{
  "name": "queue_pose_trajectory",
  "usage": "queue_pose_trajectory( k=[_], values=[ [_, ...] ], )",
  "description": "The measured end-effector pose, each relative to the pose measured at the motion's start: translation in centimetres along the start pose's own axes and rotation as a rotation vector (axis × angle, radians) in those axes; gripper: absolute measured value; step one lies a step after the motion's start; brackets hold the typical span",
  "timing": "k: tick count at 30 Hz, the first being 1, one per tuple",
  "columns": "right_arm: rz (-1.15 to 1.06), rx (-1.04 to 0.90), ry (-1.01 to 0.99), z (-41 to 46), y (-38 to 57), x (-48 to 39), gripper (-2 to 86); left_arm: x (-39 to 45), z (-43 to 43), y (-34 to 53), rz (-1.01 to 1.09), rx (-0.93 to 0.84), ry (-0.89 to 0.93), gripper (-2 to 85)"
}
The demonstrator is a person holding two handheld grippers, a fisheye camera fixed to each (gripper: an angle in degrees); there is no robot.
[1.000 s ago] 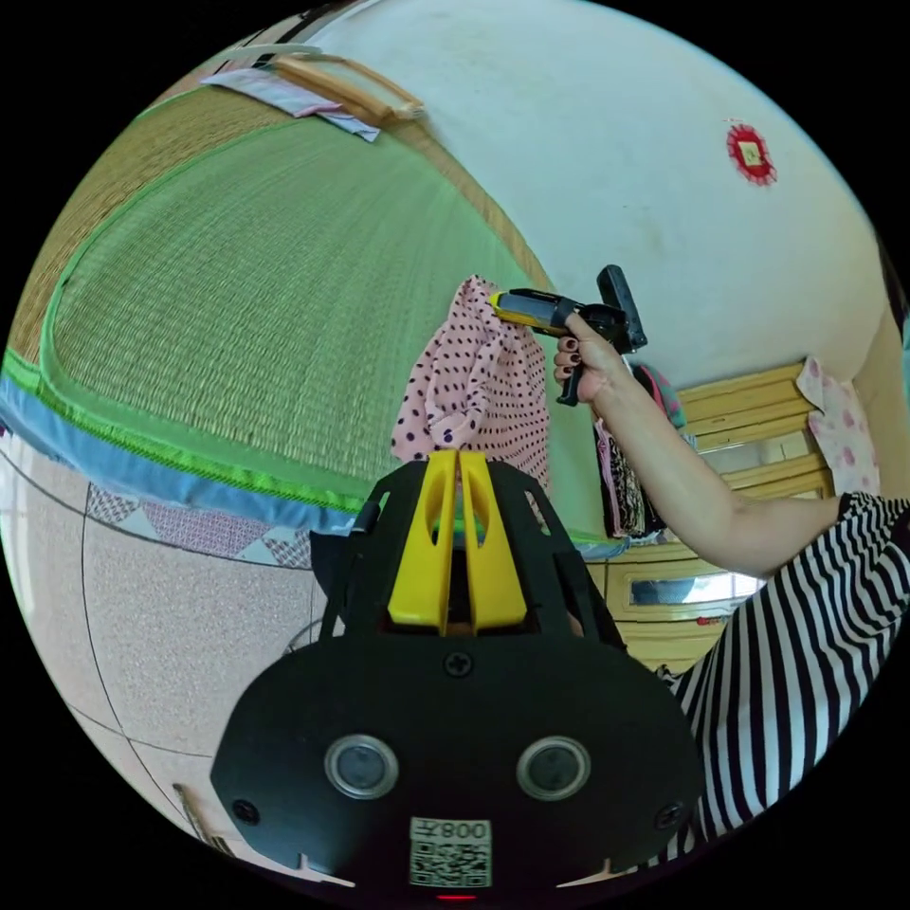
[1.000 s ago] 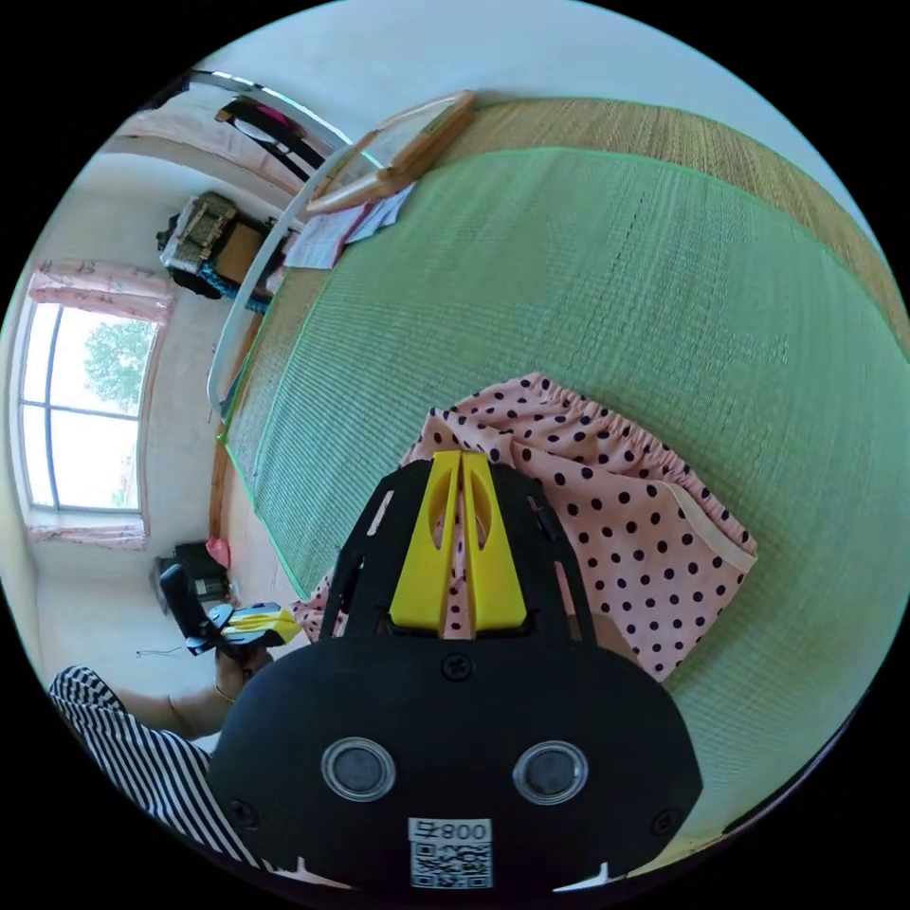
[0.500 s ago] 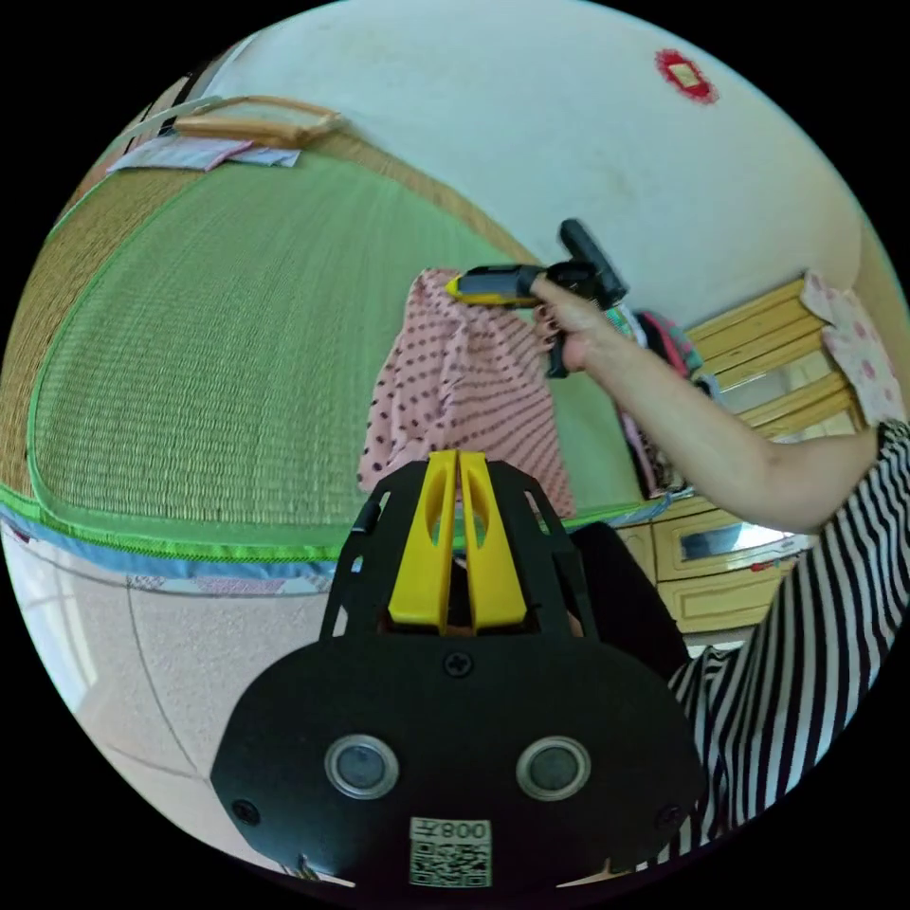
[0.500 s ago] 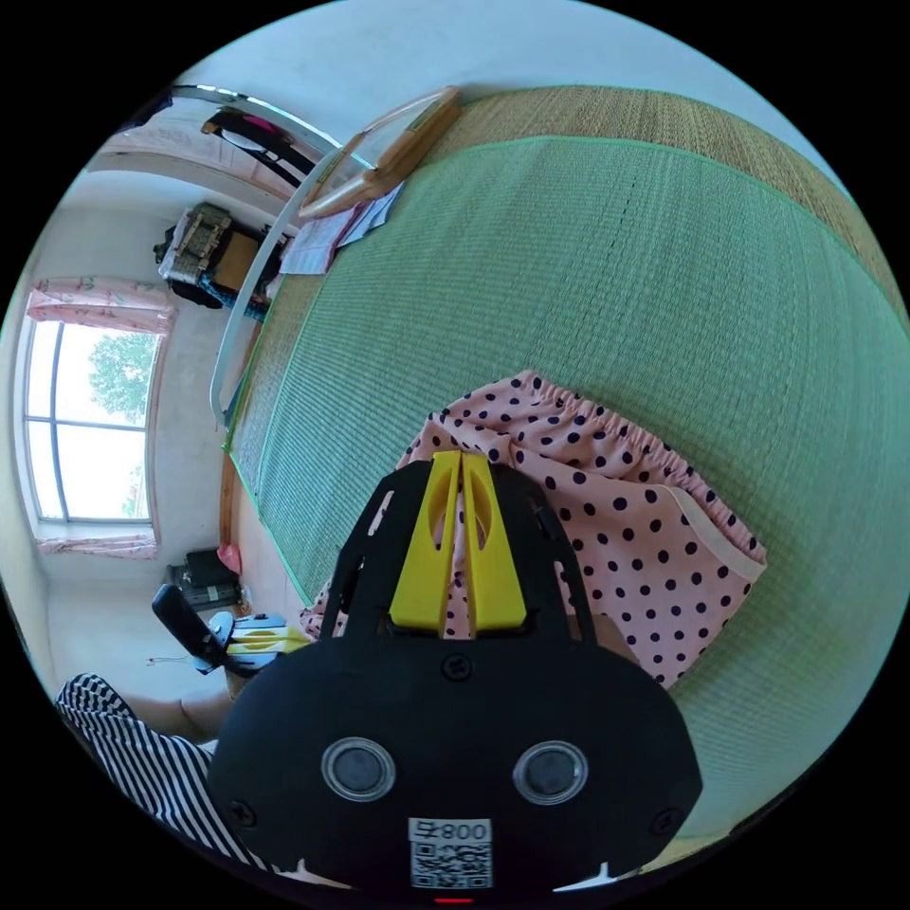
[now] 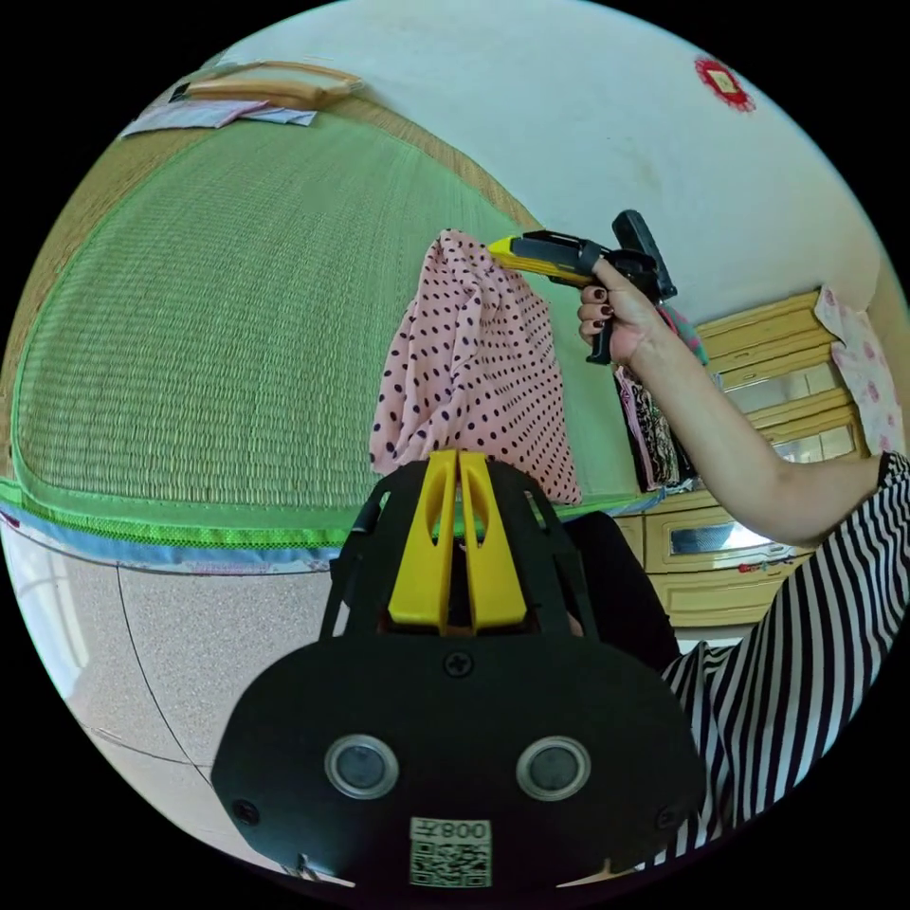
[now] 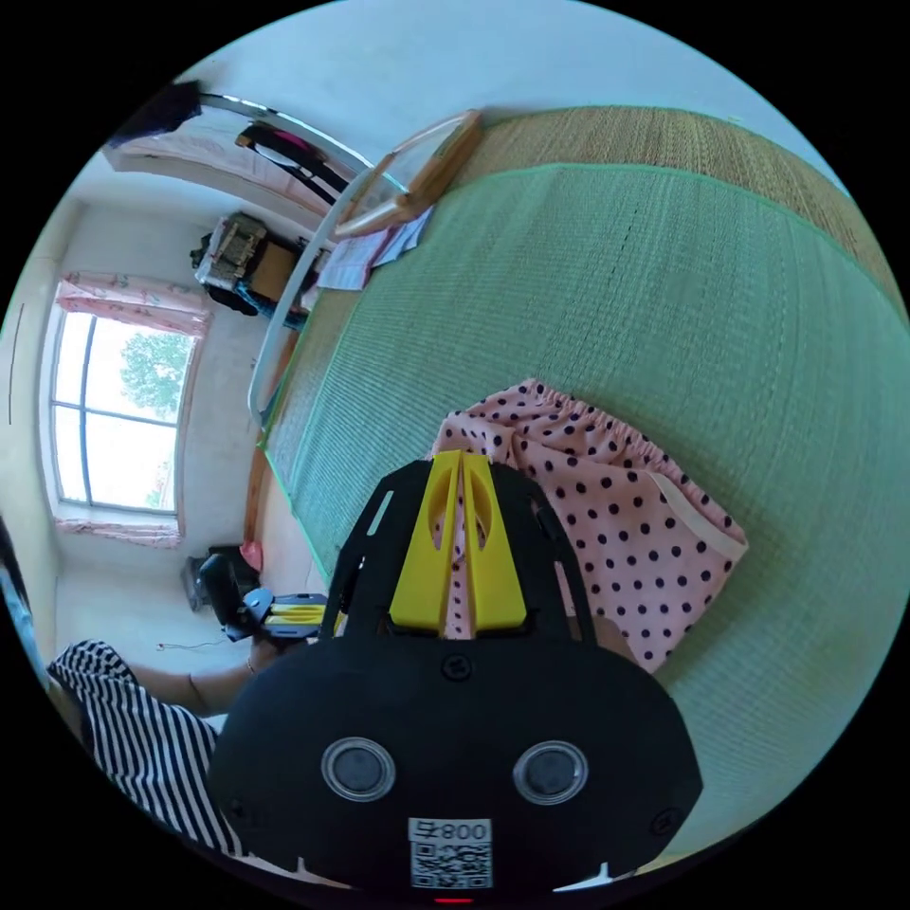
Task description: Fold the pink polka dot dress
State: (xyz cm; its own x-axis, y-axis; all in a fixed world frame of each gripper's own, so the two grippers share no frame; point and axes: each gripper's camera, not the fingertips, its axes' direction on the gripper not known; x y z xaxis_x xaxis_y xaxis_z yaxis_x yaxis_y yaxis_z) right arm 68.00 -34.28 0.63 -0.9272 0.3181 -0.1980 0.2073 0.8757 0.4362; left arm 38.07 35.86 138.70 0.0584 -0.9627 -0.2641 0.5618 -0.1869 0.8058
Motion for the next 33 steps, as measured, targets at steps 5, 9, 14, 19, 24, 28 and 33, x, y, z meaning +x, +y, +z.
queue_pose_trajectory(
  k=[5,9,14,19,24,28,33],
  values=[
    [0.004,0.057,-0.105,-3.2,7.0,0.9,0.0,1.0,0.6,-0.2,0.027,-0.003,-0.018,0.1],
    [0.043,0.015,-0.145,-3.4,15.1,1.4,0.1,0.7,1.8,-0.3,-0.001,-0.04,-0.047,0.1],
    [0.093,-0.09,-0.119,-0.5,23.3,1.5,0.1,0.9,3.0,-0.6,0.012,-0.072,-0.065,0.2],
    [0.1,-0.181,-0.056,3.2,27.2,2.2,0.1,0.5,3.5,-0.7,-0.028,-0.065,-0.04,0.3],
    [0.073,-0.18,-0.05,3.4,28.9,2.6,0.1,2.7,3.5,-0.4,0.037,-0.055,-0.088,0.6],
    [0.107,-0.101,-0.094,2.1,30.9,3.8,0.2,5.1,5.4,-0.3,0.104,-0.11,0.013,2.3],
    [0.213,-0.013,-0.209,0.5,35.6,7.6,1.4,6.4,9.9,-0.4,0.073,-0.234,0.172,5.0]
  ],
)
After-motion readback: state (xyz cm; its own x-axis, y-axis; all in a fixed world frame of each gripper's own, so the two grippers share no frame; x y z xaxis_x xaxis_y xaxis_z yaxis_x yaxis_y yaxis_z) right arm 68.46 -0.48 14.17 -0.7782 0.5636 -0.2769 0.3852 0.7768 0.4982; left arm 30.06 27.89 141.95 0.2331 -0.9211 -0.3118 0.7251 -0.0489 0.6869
